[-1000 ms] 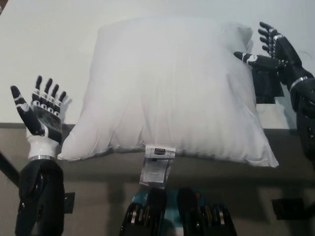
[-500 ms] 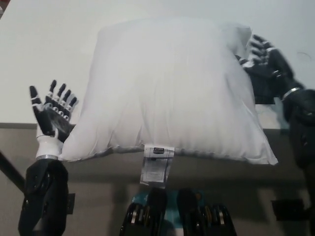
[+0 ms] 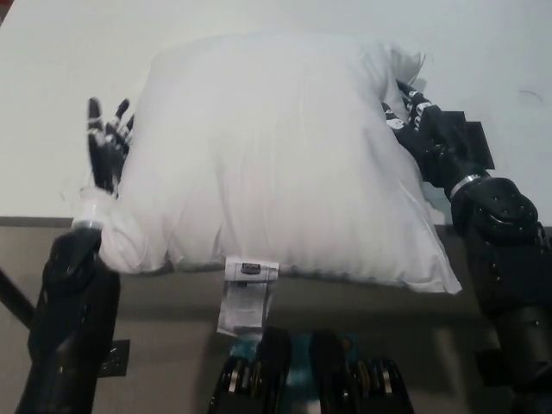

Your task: The robot uses both hands to lift the pillow and then drops it on the table

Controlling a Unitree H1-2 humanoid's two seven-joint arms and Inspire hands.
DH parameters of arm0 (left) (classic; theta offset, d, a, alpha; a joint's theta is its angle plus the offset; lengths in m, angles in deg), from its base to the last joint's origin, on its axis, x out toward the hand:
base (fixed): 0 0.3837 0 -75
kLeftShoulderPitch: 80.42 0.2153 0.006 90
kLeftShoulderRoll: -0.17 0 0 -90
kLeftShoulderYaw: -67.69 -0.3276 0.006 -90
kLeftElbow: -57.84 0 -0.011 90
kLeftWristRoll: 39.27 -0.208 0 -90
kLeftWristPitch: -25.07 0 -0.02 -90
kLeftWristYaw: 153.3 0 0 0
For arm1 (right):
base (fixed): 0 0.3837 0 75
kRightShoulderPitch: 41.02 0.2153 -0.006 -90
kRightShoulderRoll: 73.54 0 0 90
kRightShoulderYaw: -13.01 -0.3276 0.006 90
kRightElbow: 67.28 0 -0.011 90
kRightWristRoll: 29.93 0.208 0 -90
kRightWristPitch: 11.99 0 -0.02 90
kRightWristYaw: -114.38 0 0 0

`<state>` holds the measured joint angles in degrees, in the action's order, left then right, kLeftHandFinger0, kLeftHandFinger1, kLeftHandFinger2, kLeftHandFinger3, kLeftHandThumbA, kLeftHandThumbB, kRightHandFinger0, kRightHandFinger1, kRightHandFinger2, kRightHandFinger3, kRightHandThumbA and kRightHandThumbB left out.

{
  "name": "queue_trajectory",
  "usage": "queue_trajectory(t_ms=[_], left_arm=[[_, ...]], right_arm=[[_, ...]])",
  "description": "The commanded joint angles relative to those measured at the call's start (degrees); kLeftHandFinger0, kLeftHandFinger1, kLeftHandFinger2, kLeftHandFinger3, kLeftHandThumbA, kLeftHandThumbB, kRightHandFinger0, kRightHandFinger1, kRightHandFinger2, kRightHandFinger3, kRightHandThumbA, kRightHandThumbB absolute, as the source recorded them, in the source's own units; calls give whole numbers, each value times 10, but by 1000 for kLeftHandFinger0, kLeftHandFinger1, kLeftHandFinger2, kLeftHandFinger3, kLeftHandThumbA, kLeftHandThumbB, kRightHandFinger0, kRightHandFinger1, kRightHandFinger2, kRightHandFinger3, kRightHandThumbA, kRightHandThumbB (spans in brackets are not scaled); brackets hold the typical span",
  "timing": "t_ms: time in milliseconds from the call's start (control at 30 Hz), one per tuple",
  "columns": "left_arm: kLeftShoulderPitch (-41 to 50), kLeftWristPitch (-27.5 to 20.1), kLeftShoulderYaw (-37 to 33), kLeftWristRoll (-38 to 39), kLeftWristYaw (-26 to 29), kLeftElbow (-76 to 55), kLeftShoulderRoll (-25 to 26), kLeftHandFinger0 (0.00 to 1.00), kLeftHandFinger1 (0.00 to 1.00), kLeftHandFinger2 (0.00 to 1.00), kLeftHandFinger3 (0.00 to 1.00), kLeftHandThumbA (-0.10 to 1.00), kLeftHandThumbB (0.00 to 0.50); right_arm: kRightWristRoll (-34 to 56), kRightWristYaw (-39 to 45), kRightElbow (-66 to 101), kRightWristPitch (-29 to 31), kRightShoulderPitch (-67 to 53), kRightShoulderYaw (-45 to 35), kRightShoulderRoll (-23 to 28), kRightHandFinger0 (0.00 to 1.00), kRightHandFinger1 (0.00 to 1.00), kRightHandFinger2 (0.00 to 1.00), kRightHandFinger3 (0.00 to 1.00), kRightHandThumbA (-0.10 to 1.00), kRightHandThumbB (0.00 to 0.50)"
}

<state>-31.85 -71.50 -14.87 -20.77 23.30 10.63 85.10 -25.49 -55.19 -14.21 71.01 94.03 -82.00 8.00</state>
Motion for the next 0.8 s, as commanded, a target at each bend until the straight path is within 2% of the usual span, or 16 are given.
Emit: queue_trajectory(t_ms=[0,33,67,100,267,333,367,433,500,533,633,767], left_arm=[[-55,6,-15,-38,8,11,0,1000,1000,1000,1000,1000,134],[-56,6,-14,-39,8,12,0,1000,1000,1000,1000,1000,135],[-82,3,-18,-45,20,36,-18,1000,1000,1000,1000,1000,107],[-99,-4,-26,-55,29,55,-34,1000,1000,1000,1000,1000,101],[-104,-10,-21,-60,28,65,-34,1000,1000,1000,1000,1000,101],[-97,-49,-49,-95,73,89,-115,1000,1000,1000,1000,1000,89],[-97,-51,-49,-97,74,90,-116,1000,1000,1000,1000,1000,89],[-94,-71,-55,-109,89,107,-134,1000,1000,1000,1000,1000,75],[-95,-75,-55,-111,92,111,-134,1000,1000,1000,1000,1000,73],[-83,-108,-50,-108,105,163,-158,1000,1000,1000,1000,1000,32],[-55,-132,-47,-105,119,198,-180,1000,1000,1000,1000,1000,14],[-43,-150,-44,-102,129,217,-194,1000,1000,1000,1000,1000,23]], right_arm=[[18,17,10,-4,18,10,-17,1000,1000,1000,1000,1000,337],[18,17,10,-4,18,10,-17,1000,1000,1000,1000,1000,337],[20,18,1,-10,23,11,-27,1000,1000,1000,1000,1000,328],[18,15,-2,-15,25,15,-37,1000,1000,1000,1000,1000,322],[18,15,-6,-14,29,15,-37,1000,1000,1000,1000,1000,322],[4,-13,-42,-1,30,25,-80,1000,1000,1000,1000,1000,357],[4,-14,-44,-1,30,25,-81,1000,1000,1000,1000,1000,358],[0,-29,-60,7,36,26,-88,1000,1000,1000,1000,1000,330],[0,-31,-62,10,37,26,-88,1000,1000,1000,1000,1000,328],[-12,-56,-75,18,30,30,-102,1000,1000,1000,1000,1000,291],[-44,-65,-88,59,-2,60,-101,1000,1000,1000,1000,1000,255],[-46,-72,-101,75,-17,75,-103,1000,1000,1000,1000,1000,273]])
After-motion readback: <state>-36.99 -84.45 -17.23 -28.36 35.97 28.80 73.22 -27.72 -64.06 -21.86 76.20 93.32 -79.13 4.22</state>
